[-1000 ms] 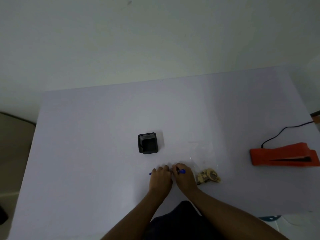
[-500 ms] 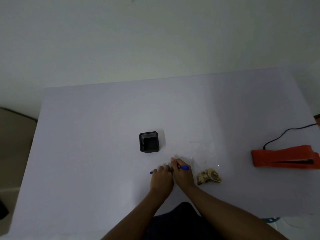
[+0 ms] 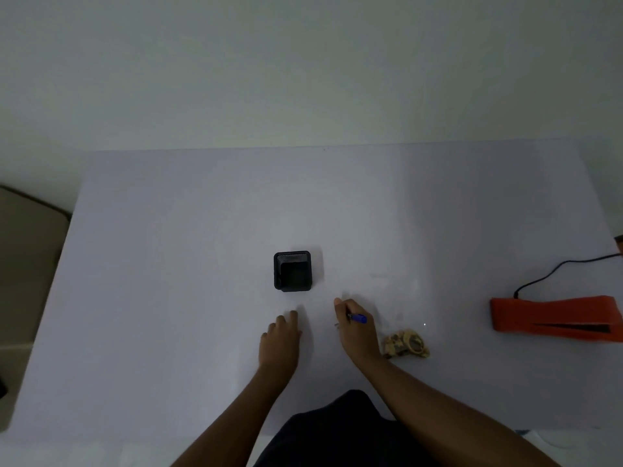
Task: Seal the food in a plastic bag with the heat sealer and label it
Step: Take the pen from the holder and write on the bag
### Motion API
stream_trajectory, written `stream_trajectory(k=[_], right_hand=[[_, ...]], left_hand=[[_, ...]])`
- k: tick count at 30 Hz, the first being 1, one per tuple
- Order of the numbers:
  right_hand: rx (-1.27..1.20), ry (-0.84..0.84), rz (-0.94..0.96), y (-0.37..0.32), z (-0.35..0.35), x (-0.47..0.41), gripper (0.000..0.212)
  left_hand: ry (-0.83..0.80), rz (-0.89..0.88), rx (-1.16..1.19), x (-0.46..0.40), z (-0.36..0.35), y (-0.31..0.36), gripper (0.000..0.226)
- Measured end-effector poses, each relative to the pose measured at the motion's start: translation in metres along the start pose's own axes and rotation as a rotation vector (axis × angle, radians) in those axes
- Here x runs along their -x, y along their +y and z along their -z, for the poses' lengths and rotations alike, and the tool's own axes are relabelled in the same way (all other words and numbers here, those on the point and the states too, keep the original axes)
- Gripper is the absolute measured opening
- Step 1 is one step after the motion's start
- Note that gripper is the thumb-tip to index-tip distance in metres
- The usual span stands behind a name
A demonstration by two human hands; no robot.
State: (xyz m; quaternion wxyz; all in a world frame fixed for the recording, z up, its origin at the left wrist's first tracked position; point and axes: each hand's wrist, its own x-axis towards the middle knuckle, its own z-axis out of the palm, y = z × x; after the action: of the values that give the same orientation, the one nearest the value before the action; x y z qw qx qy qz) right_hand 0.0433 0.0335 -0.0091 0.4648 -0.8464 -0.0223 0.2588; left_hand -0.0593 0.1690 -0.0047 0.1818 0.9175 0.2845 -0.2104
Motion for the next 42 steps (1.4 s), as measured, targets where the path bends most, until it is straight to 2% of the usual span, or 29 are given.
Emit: stream_trajectory(k=[4, 5, 9, 12, 14, 18, 24, 34, 42], right_hand=[[-0.042, -0.133, -0.034, -0.024, 0.002, 0.000, 0.044], [-0.051, -0.154, -0.038, -0.035, 0.005, 0.000, 0.040], [-0.143, -0.169, 0.044, -0.087, 0.026, 0.002, 0.028], [-0.207, -0.156, 0.144, -0.128, 0.052, 0.009, 0.022], [-0.299, -0.152, 0.152, -0.153, 0.070, 0.016, 0.028], [-0.459, -0.126, 0.095, -0.186, 0.094, 0.024, 0.053], [-0.514, -0.032, 0.123, -0.207, 0.108, 0.031, 0.041], [-0.513, -0.026, 0.121, -0.212, 0.109, 0.033, 0.043], [-0.512, 0.014, 0.126, -0.215, 0.106, 0.032, 0.041]], left_hand=[[0.004, -0.002, 0.100, -0.003, 0.003, 0.002, 0.007], [0.027, 0.002, 0.175, -0.004, 0.007, 0.005, 0.009], [0.073, -0.003, 0.731, 0.001, 0.046, 0.026, 0.014], [0.061, -0.048, 1.017, 0.011, 0.090, 0.038, 0.014], [0.054, -0.083, 1.156, 0.018, 0.118, 0.044, 0.014], [0.045, -0.122, 1.307, 0.032, 0.161, 0.054, 0.018], [0.060, -0.176, 1.359, 0.040, 0.188, 0.065, 0.020], [0.064, -0.219, 1.320, 0.044, 0.202, 0.076, 0.019], [0.121, -0.338, 1.051, 0.040, 0.210, 0.079, 0.027]])
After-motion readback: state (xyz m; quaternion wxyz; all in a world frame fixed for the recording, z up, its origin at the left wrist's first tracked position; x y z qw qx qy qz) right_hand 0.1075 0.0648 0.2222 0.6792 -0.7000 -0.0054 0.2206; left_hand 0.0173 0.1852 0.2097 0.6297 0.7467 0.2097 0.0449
